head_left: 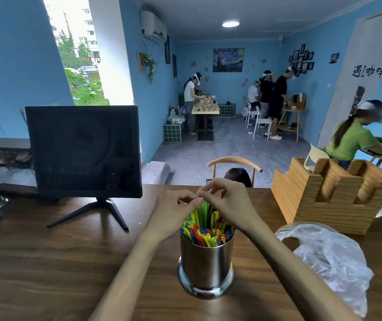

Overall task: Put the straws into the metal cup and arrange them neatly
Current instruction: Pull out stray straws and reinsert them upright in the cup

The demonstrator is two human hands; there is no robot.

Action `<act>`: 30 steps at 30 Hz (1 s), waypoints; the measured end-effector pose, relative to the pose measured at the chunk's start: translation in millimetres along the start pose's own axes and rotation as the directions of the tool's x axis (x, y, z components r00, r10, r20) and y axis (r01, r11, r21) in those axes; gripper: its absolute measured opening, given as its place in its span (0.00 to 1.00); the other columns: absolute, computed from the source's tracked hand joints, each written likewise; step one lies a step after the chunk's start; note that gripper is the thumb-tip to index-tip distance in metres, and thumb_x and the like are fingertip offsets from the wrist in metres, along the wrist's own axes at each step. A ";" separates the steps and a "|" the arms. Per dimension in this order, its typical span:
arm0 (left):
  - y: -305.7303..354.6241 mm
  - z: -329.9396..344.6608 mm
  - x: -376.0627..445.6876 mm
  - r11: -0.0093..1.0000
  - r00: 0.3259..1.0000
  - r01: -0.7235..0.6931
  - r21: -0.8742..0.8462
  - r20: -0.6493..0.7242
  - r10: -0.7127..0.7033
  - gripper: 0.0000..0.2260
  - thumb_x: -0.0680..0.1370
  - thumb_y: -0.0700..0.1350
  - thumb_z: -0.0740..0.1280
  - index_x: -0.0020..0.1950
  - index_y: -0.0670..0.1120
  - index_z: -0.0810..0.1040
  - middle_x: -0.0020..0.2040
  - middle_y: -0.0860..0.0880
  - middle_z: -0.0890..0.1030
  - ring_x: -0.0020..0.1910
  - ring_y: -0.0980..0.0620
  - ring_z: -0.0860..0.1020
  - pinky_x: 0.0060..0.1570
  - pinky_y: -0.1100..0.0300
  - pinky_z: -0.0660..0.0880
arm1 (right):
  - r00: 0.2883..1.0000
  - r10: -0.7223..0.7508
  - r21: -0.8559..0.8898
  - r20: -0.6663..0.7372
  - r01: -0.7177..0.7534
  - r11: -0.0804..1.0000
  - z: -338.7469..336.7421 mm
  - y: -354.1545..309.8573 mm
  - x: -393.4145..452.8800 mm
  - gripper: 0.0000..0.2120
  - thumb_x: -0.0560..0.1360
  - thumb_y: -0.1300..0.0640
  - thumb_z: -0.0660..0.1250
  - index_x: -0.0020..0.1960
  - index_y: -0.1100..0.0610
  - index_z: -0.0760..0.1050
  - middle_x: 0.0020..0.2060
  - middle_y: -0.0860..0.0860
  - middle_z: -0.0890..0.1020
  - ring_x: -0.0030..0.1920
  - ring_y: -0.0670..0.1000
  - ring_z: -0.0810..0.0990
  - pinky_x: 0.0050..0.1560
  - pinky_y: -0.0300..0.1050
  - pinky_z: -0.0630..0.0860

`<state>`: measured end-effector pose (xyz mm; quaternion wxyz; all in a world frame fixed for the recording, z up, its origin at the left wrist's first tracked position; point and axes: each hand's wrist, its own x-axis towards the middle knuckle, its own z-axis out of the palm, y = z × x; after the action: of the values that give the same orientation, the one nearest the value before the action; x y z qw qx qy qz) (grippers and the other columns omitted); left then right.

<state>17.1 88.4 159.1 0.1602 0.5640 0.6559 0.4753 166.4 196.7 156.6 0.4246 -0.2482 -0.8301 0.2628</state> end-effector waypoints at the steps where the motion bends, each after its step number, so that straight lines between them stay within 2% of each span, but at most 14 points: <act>1: -1.9 0.0 -0.1 1.000 1.000 0.001 0.004 0.010 -0.001 0.05 0.78 0.51 0.73 0.44 0.56 0.87 0.39 0.58 0.85 0.41 0.57 0.81 0.43 0.60 0.76 | 0.998 0.014 -0.060 0.065 -0.010 0.998 -1.1 5.3 -0.4 0.05 0.76 0.49 0.74 0.44 0.49 0.86 0.38 0.39 0.84 0.44 0.38 0.80 0.41 0.32 0.72; 4: -7.1 1.3 0.3 1.000 1.000 -0.005 -0.003 0.008 0.005 0.05 0.78 0.51 0.73 0.43 0.57 0.87 0.39 0.58 0.85 0.41 0.61 0.82 0.40 0.67 0.75 | 0.968 0.078 -0.012 0.239 -0.077 0.997 -9.4 14.8 2.3 0.08 0.77 0.46 0.72 0.43 0.46 0.87 0.44 0.42 0.86 0.48 0.39 0.82 0.48 0.39 0.78; 6: -9.0 2.7 1.8 1.000 1.000 0.002 -0.020 0.000 -0.002 0.05 0.78 0.51 0.72 0.43 0.57 0.86 0.40 0.61 0.85 0.41 0.62 0.81 0.40 0.70 0.74 | 0.975 0.131 0.091 0.182 -0.149 0.985 -14.6 17.7 8.1 0.09 0.79 0.45 0.69 0.47 0.46 0.86 0.49 0.42 0.86 0.51 0.39 0.81 0.53 0.39 0.78; 8: -10.4 3.4 3.5 1.000 1.000 0.019 -0.024 0.002 -0.019 0.04 0.79 0.51 0.72 0.45 0.56 0.86 0.40 0.61 0.85 0.43 0.62 0.81 0.42 0.70 0.74 | 0.956 0.276 0.133 0.098 -0.287 0.949 -19.0 22.2 15.2 0.12 0.81 0.44 0.65 0.52 0.48 0.84 0.50 0.44 0.85 0.52 0.42 0.81 0.56 0.43 0.78; 9: -11.0 3.3 4.1 0.999 1.000 0.026 -0.024 0.003 -0.026 0.04 0.79 0.51 0.72 0.46 0.55 0.87 0.40 0.61 0.85 0.44 0.62 0.81 0.43 0.70 0.75 | 0.933 0.343 0.097 0.106 -0.353 0.930 -20.7 27.1 18.5 0.13 0.82 0.44 0.63 0.52 0.48 0.84 0.49 0.45 0.85 0.52 0.44 0.81 0.57 0.47 0.78; 11: -11.5 2.5 4.3 0.999 0.999 0.034 -0.029 0.006 -0.034 0.05 0.79 0.52 0.72 0.47 0.53 0.87 0.40 0.61 0.85 0.44 0.62 0.82 0.43 0.70 0.75 | 0.888 0.408 -0.037 0.213 -0.410 0.911 -22.4 36.2 20.9 0.16 0.80 0.41 0.65 0.50 0.52 0.84 0.45 0.47 0.86 0.48 0.47 0.82 0.57 0.52 0.79; 13: -11.9 1.5 4.8 0.999 0.999 0.033 -0.035 0.013 -0.032 0.06 0.79 0.51 0.72 0.48 0.53 0.87 0.40 0.61 0.85 0.45 0.61 0.82 0.43 0.70 0.75 | 0.854 0.434 -0.118 0.287 -0.418 0.901 -21.5 41.6 19.8 0.18 0.77 0.40 0.69 0.45 0.54 0.85 0.40 0.50 0.87 0.45 0.49 0.84 0.54 0.53 0.81; 15: -12.7 1.3 4.7 0.999 0.999 0.035 -0.039 0.019 -0.035 0.06 0.79 0.52 0.71 0.48 0.53 0.87 0.41 0.60 0.85 0.45 0.61 0.82 0.44 0.68 0.77 | 0.851 0.439 -0.126 0.287 -0.421 0.898 -21.6 42.5 19.8 0.19 0.76 0.41 0.71 0.41 0.57 0.85 0.37 0.51 0.87 0.43 0.50 0.86 0.51 0.52 0.81; 17: -12.6 0.8 4.5 0.998 0.999 0.044 -0.041 0.023 -0.043 0.06 0.79 0.52 0.71 0.49 0.53 0.87 0.41 0.60 0.85 0.45 0.60 0.82 0.45 0.67 0.77 | 0.861 0.435 -0.135 0.265 -0.413 0.901 -20.7 41.9 21.2 0.19 0.75 0.42 0.73 0.39 0.57 0.85 0.35 0.51 0.86 0.42 0.49 0.86 0.48 0.49 0.81; 20: -10.7 0.5 5.1 0.998 0.998 0.050 -0.037 0.025 -0.049 0.06 0.79 0.52 0.71 0.48 0.53 0.87 0.40 0.60 0.85 0.44 0.62 0.81 0.42 0.71 0.75 | 0.868 0.428 -0.151 0.254 -0.401 0.903 -18.9 39.7 23.9 0.17 0.76 0.44 0.73 0.39 0.57 0.85 0.35 0.49 0.86 0.41 0.47 0.85 0.44 0.46 0.81; 23: -8.7 0.6 4.5 0.998 0.999 0.048 -0.052 0.016 -0.047 0.05 0.79 0.51 0.71 0.48 0.53 0.87 0.39 0.60 0.84 0.43 0.63 0.80 0.41 0.72 0.73 | 0.904 0.374 -0.235 0.206 -0.326 0.916 -17.5 35.1 26.9 0.18 0.77 0.44 0.71 0.39 0.58 0.84 0.34 0.50 0.85 0.38 0.47 0.83 0.44 0.49 0.79; 27: -3.9 0.0 4.4 0.996 0.999 0.033 -0.081 -0.028 -0.036 0.05 0.80 0.49 0.71 0.48 0.52 0.87 0.38 0.60 0.84 0.42 0.64 0.81 0.40 0.73 0.73 | 0.972 0.216 -0.224 0.091 -0.191 0.956 -26.3 16.5 35.1 0.17 0.77 0.43 0.70 0.40 0.55 0.83 0.35 0.49 0.84 0.38 0.48 0.81 0.46 0.56 0.81; 30: 2.1 -0.4 3.9 0.994 0.997 0.006 -0.108 -0.076 -0.014 0.06 0.80 0.48 0.70 0.50 0.49 0.87 0.34 0.59 0.83 0.37 0.64 0.80 0.38 0.73 0.72 | 0.998 0.060 -0.101 -0.008 -0.060 0.993 -37.3 -12.1 37.8 0.17 0.76 0.40 0.69 0.42 0.54 0.84 0.36 0.48 0.84 0.35 0.50 0.81 0.39 0.55 0.81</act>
<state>16.9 91.6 162.3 0.1676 0.5329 0.6377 0.5304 175.8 220.2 204.9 0.4056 -0.2950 -0.8333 0.2325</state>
